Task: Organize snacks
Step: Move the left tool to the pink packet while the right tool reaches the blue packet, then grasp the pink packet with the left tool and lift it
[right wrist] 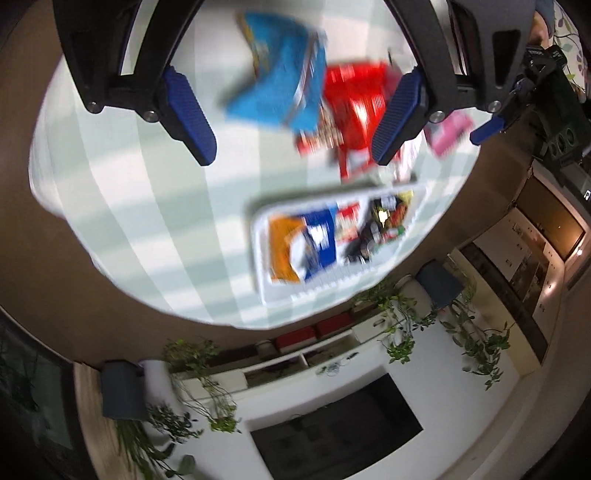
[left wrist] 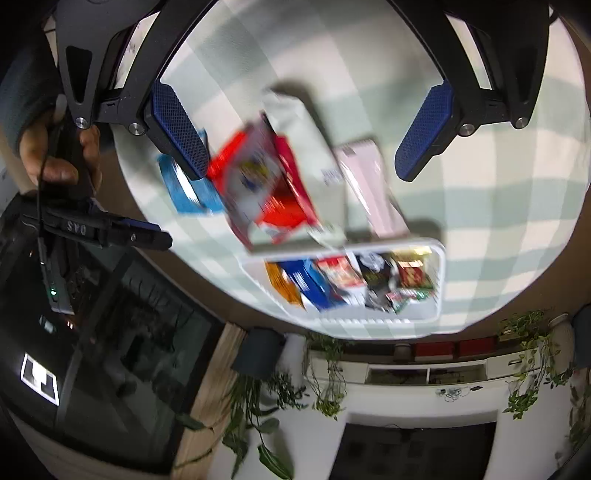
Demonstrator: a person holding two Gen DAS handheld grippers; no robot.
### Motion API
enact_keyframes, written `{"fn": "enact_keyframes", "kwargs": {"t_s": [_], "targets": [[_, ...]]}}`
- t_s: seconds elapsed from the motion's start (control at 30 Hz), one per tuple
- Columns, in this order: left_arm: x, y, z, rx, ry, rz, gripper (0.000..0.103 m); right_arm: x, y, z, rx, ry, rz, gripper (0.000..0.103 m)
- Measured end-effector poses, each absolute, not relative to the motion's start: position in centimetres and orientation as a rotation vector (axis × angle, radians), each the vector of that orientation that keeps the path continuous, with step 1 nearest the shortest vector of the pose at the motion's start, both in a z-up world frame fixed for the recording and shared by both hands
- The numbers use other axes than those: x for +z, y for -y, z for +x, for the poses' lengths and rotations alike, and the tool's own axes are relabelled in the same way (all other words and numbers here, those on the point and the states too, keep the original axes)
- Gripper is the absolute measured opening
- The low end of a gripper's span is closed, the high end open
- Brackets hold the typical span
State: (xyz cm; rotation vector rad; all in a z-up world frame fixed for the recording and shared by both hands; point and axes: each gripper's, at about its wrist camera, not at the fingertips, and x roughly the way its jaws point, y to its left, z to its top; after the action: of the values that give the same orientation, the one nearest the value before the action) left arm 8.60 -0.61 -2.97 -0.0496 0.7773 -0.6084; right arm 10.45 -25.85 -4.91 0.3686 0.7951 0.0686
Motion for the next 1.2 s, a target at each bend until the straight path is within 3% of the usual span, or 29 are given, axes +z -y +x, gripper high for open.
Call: {"fn": "enact_keyframes", "kwargs": {"t_s": [0.2, 0.53, 0.8, 0.97, 1.2], "targets": [[-4.4, 3.2, 5.8, -0.557, -0.788, 0.008, 0.102, -7.0, 25.5, 7.5, 0.033, -0.834, 0.378, 0.088], [-4.0, 5.7, 7.6, -0.519, -0.755, 0.012, 0.102, -8.1, 25.1, 6.4, 0.025, -0.824, 0.38, 0.088], [-5.1, 6.9, 9.2, -0.523, -0.79, 0.007, 0.066, -8.2, 25.5, 6.3, 0.02, -0.803, 0.396, 0.088], [-5.9, 6.9, 9.9, -0.534, -0.804, -0.019, 0.061, -8.2, 25.3, 6.2, 0.027, -0.797, 0.385, 0.088], [-6.5, 7.3, 10.0, -0.567, -0.818, -0.003, 0.041, -8.2, 25.1, 6.2, 0.029, -0.794, 0.373, 0.087]]}}
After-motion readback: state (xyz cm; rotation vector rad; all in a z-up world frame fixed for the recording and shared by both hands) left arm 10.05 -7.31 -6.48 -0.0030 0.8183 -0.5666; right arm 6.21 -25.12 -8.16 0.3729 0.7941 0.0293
